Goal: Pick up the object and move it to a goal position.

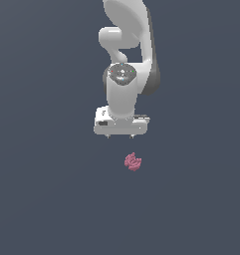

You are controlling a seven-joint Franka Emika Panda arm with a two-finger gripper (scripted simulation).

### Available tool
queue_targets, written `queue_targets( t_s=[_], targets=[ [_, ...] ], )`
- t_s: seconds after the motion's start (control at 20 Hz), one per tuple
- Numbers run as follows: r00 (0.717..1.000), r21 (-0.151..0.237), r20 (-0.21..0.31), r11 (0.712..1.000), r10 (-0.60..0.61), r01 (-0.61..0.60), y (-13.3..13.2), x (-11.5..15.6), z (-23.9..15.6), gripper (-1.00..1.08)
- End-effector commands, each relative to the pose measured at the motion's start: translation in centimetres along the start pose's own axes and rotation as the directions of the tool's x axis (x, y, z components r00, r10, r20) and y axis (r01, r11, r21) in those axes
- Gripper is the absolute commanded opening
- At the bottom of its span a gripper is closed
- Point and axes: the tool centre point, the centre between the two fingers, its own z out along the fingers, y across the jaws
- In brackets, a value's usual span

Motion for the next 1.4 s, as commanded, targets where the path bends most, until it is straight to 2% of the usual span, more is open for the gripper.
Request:
queue_targets(
  t_s=[0.0,0.8,1.1,1.35],
  targets=[
    [1.000,0.000,0.000,1.000,0.000,0.000,0.0,0.0,0.0,1.00],
    [1.000,0.011,0.001,1.000,-0.027,0.027,-1.2,-0.1,1.0,1.00],
    [0.994,0.008,-0.002,0.994,-0.107,0.107,-1.6,0.7,1.5,1.00],
    [0.976,0.004,-0.005,0.976,-0.216,0.216,-2.3,1.8,2.3,1.00]
  ],
)
